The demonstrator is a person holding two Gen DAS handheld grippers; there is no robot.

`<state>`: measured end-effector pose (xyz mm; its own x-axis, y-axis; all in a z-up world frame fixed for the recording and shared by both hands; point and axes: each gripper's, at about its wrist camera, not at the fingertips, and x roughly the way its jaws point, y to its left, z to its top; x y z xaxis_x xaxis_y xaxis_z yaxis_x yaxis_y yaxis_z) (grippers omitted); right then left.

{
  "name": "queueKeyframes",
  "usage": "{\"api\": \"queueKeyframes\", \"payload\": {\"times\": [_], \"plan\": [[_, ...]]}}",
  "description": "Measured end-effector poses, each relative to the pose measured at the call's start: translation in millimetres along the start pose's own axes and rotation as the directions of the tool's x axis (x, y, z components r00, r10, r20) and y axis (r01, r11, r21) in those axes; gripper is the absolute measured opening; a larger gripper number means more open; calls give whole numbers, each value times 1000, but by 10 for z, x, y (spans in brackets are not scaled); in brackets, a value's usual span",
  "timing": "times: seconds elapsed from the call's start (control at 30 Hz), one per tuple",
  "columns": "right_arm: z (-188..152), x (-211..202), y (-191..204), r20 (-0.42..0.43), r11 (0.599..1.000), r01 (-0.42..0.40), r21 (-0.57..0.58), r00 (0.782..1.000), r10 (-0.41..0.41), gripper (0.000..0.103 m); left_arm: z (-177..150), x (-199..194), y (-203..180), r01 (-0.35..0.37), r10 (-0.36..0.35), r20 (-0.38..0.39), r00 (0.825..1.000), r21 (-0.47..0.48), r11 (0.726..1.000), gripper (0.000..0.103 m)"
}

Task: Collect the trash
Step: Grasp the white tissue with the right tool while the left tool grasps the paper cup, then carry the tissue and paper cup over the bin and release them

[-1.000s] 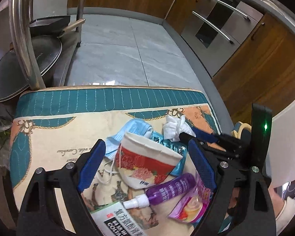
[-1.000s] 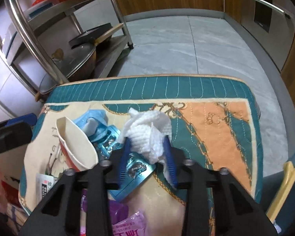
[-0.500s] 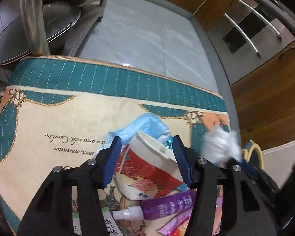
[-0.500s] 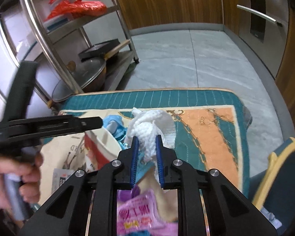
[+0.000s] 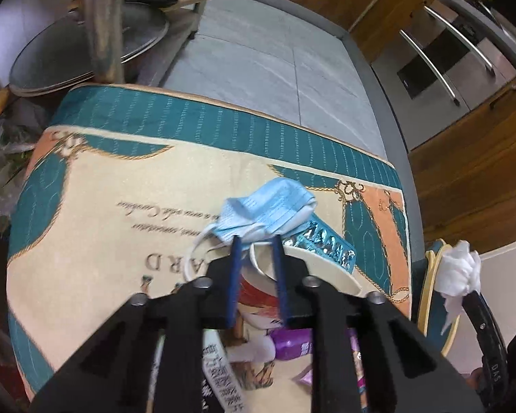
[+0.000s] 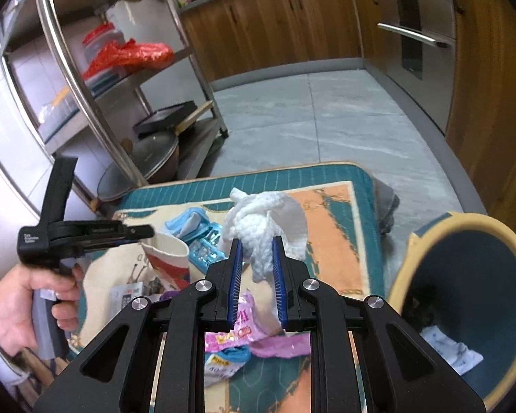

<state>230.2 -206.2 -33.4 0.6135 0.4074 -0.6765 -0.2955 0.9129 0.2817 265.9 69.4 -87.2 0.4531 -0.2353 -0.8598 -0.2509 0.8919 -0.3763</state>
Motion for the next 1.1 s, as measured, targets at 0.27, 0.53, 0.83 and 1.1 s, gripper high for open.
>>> {"api": "queueKeyframes", "payload": {"times": [0.27,0.53,0.83,1.1], "plan": [[-132,-342,-129,47,999,4,50,999,-7,19,-129,-174,23,44,-44,26,999,1,999,5],[-310,-617,-266,72,996,15,84,997,-21,19,-209,-566,-57,90,-95,134,986,47,995,4],[-464,-782,-377,85,995,27,101,996,-35,19,-263,-953,-174,174,-185,213,959,70,982,4],[-495,-843,-450,91,993,41,114,995,-51,19,-324,-1053,-404,228,-249,221,943,118,967,4]]}}
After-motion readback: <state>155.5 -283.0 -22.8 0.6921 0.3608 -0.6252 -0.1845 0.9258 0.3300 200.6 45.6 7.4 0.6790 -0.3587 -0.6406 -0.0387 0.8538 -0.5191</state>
